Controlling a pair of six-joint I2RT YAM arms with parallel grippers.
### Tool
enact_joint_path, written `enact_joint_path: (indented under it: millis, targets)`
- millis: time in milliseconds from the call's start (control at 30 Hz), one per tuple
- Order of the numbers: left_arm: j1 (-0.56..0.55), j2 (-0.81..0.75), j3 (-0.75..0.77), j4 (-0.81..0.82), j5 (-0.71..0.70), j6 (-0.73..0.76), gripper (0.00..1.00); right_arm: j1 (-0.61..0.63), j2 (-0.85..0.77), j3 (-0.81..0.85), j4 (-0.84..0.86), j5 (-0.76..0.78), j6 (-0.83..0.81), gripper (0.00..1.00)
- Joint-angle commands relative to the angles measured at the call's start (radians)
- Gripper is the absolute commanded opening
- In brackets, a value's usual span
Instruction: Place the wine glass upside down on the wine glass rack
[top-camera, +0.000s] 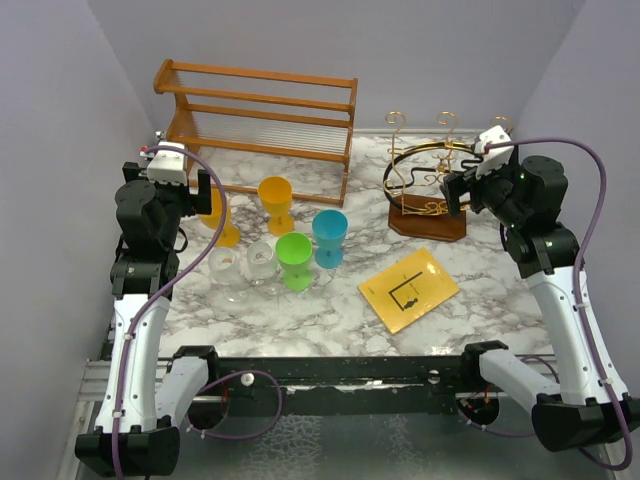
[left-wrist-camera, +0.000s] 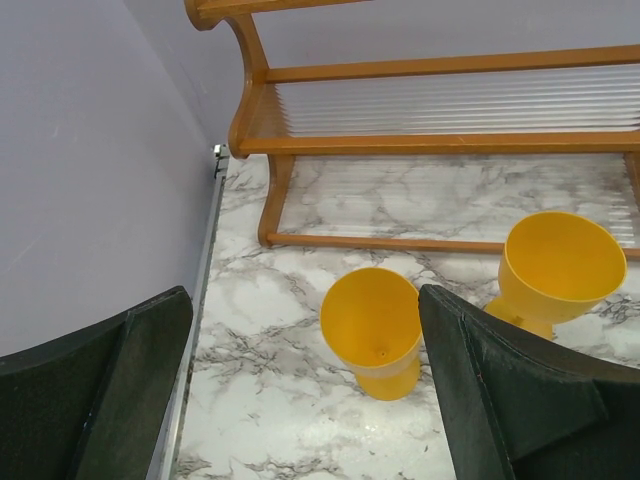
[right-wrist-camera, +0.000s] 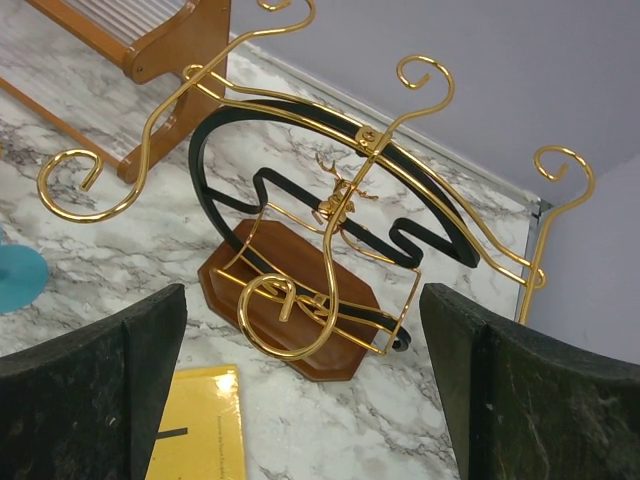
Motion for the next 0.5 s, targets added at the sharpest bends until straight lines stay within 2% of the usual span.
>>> enact_joint_path:
  millis: [0, 233, 467]
  targets:
    - [0.008, -0.001, 0.023, 0.009, 0.028, -0.019, 0.99, -0.004, 0.005, 0.061, 0.024, 0.028, -0.029, 0.99]
    - [0.008, 0.012, 0.025, 0.006, 0.082, -0.042, 0.99, -0.004, 0.076, 0.114, 0.055, 0.009, 0.000, 0.99]
    - [0.008, 0.027, 0.036, 0.003, 0.104, -0.054, 0.99, -0.004, 0.192, 0.163, 0.166, 0.047, 0.080, 0.99]
